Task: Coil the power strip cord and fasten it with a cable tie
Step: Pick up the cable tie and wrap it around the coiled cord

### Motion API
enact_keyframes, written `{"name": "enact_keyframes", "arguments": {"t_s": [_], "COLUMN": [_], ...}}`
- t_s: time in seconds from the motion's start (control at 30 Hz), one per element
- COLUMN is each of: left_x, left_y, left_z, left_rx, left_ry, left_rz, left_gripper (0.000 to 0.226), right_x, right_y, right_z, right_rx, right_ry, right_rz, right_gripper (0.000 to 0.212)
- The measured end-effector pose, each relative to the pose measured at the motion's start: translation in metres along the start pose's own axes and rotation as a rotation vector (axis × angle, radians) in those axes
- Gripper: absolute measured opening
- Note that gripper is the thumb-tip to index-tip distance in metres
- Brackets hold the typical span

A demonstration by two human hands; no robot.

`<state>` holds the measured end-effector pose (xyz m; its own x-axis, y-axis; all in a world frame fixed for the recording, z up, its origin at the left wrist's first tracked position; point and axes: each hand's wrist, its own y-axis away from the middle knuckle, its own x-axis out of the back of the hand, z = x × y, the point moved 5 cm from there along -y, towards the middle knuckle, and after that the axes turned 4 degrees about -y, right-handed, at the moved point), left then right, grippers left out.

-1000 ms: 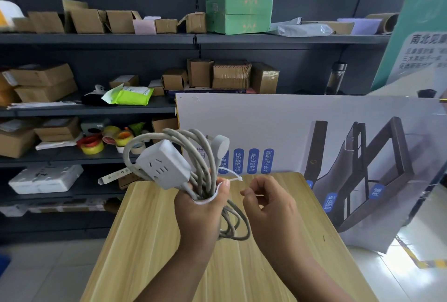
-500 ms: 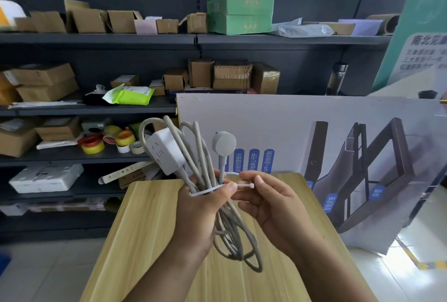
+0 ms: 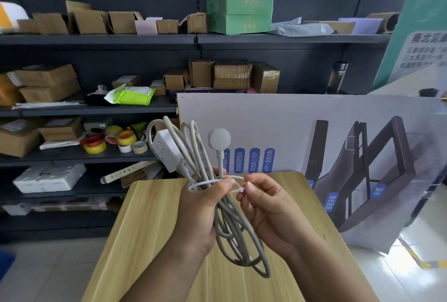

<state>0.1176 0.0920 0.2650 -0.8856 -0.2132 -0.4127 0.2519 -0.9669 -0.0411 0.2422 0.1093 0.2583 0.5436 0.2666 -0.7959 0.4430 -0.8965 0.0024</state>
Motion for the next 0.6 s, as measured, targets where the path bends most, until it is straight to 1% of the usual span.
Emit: {"name": "enact_keyframes", "arguments": {"t_s": [0.13, 0.17, 0.2, 0.23, 0.3, 0.37, 0.4, 0.43, 0.5, 0.6], "left_x": [0.005, 0.006, 0.007, 0.008, 0.010, 0.011, 0.011, 0.011, 0.010, 0.011], "left_y": [-0.001, -0.001, 0.000, 0.000, 0.001, 0.003, 0.005, 0.007, 0.010, 0.012], "left_z": [-0.001, -0.001, -0.001, 0.000, 0.001, 0.001, 0.000, -0.001, -0.002, -0.001], "left_rx": [0.004, 0.003, -0.003, -0.013, -0.036, -0.057, -0.068, -0.079, -0.093, -0.092], "left_ry": [-0.031, -0.046, -0.060, -0.073, -0.106, -0.157, -0.187, -0.219, -0.272, -0.307], "left_rz": [0.035, 0.047, 0.058, 0.074, 0.115, 0.148, 0.163, 0.177, 0.204, 0.241], "left_gripper": [0.018, 0.019, 0.019, 0.019, 0.018, 0.020, 0.021, 0.022, 0.022, 0.022], "right_x": [0.001, 0.003, 0.003, 0.004, 0.000, -0.008, -0.011, -0.013, -0.015, -0.012], "right_y": [0.001, 0.002, 0.004, 0.006, 0.014, 0.020, 0.021, 0.021, 0.019, 0.017], "right_z": [-0.006, -0.007, -0.009, -0.012, -0.019, -0.022, -0.021, -0.021, -0.022, -0.023], "right_rx": [0.008, 0.019, 0.051, 0.115, 0.304, 0.455, 0.500, 0.550, 0.672, 0.795], "right_ry": [-0.004, 0.015, 0.086, 0.220, 0.615, 1.065, 1.245, 1.369, 1.522, 1.630], "right_rz": [0.041, 0.066, 0.104, 0.152, 0.235, 0.277, 0.290, 0.298, 0.295, 0.271], "right_gripper": [0.037, 0.030, 0.022, 0.018, 0.020, 0.030, 0.032, 0.030, 0.025, 0.024]}}
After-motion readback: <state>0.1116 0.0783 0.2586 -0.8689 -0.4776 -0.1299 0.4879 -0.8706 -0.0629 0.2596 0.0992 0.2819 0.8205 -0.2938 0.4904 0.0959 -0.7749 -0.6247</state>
